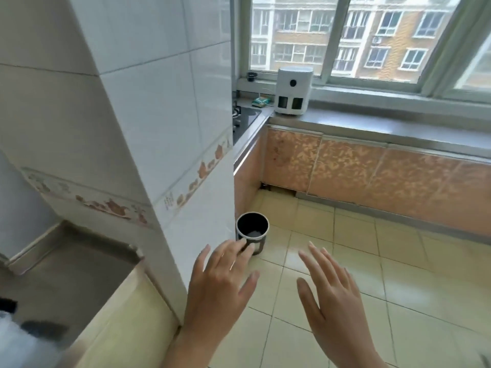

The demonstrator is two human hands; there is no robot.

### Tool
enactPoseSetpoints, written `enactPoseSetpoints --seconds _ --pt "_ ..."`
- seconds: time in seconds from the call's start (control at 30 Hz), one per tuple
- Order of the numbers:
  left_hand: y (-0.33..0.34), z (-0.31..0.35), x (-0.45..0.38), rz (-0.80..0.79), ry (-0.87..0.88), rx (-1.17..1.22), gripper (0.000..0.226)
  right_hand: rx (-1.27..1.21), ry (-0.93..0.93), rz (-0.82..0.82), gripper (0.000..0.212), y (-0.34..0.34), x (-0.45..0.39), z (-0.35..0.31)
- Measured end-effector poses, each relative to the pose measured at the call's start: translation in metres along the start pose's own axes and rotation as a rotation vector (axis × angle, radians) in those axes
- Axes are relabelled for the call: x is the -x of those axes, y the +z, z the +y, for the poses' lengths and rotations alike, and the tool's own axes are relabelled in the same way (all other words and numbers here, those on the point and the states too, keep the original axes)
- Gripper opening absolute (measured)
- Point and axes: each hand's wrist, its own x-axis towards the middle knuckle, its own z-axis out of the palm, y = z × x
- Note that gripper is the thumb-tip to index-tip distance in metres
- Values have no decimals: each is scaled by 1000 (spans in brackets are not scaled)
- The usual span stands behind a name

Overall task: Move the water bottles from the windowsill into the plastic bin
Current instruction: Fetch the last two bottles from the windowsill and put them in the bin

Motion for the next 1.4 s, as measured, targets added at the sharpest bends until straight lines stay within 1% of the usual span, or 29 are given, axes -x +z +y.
enactPoseSetpoints --seconds 0.2,0.43,0.67,0.8,0.97,1.13,1.27,1.4 --pt "47 81 -42 -55 133 146 45 68 199 119 47 -48 21 74" --pt "106 148 -120 -108 330 231 47 153 355 170 46 -75 4 145" --pt "188 195 -223 -137 468 299 48 245 506 238 46 -88 -63 231" --pt "231 214 -288 -139 494 392 47 268 600 270 48 -92 -112 279" --pt "281 238 -358 -151 600 402 47 281 745 352 50 -101 -156 324" --pt "331 273 -410 -118 629 436 48 309 856 389 53 -114 -187 381" --pt "385 311 -452 -145 632 449 50 331 903 413 54 -129 -224 443" --pt "444 365 -506 -141 633 460 54 302 908 417 55 -149 -261 525"
